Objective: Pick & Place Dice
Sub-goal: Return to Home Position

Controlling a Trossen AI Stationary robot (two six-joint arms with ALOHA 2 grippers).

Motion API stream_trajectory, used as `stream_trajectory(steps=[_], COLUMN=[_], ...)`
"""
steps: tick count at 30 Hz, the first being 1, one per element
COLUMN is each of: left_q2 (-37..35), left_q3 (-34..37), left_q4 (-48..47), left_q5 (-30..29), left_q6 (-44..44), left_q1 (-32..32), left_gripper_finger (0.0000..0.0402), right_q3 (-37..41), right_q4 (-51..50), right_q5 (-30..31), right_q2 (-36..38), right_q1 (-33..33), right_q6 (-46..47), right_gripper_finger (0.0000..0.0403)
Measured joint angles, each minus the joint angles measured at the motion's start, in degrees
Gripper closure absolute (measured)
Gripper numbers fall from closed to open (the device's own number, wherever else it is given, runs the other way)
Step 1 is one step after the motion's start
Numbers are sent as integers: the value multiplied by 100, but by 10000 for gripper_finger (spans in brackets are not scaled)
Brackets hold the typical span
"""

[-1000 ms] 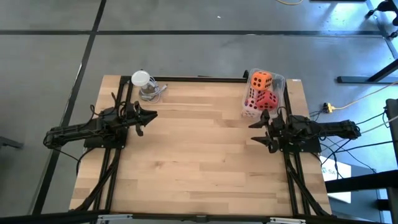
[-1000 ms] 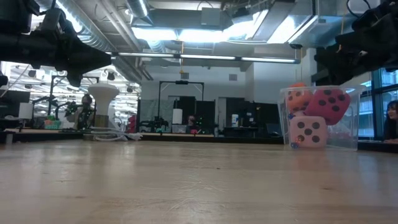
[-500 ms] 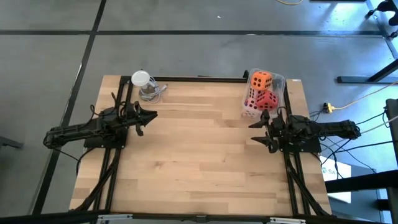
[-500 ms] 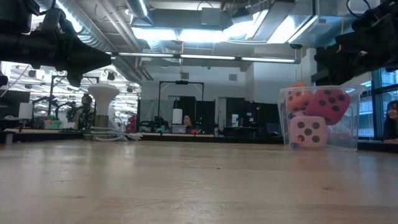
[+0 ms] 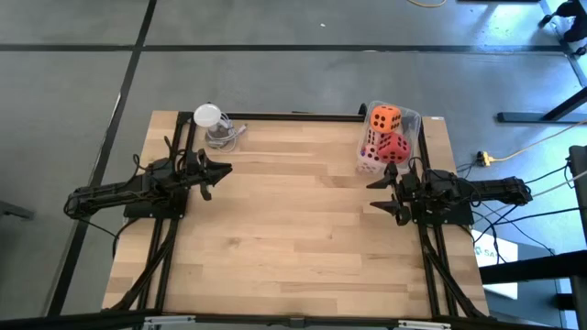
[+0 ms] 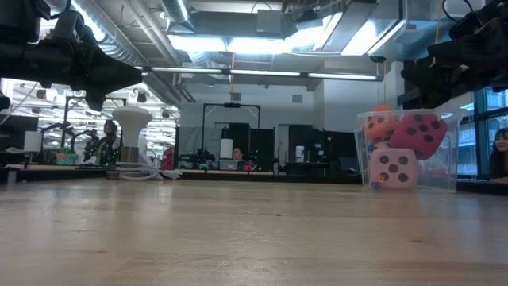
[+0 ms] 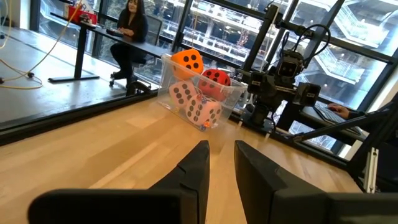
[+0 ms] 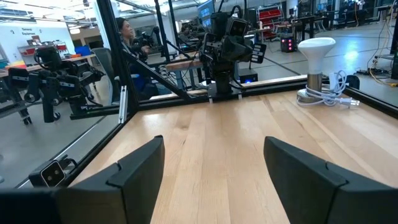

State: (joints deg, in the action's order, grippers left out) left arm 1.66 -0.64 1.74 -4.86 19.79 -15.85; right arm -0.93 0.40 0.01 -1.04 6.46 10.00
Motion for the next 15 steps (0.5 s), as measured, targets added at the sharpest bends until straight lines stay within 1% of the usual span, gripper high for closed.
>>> stream_trajectory(steps=[15], left_q2=[1], left_q3=[0], left_q4=[0], left_q5=[0], left_q6=[0], left_q1=[2], left_gripper_finger=[331], right_q3=[-2], right_q4=[0], right_q5=[2], right_q2=[0], right_q1=[0], right_q6=[0], right_gripper_finger=[131])
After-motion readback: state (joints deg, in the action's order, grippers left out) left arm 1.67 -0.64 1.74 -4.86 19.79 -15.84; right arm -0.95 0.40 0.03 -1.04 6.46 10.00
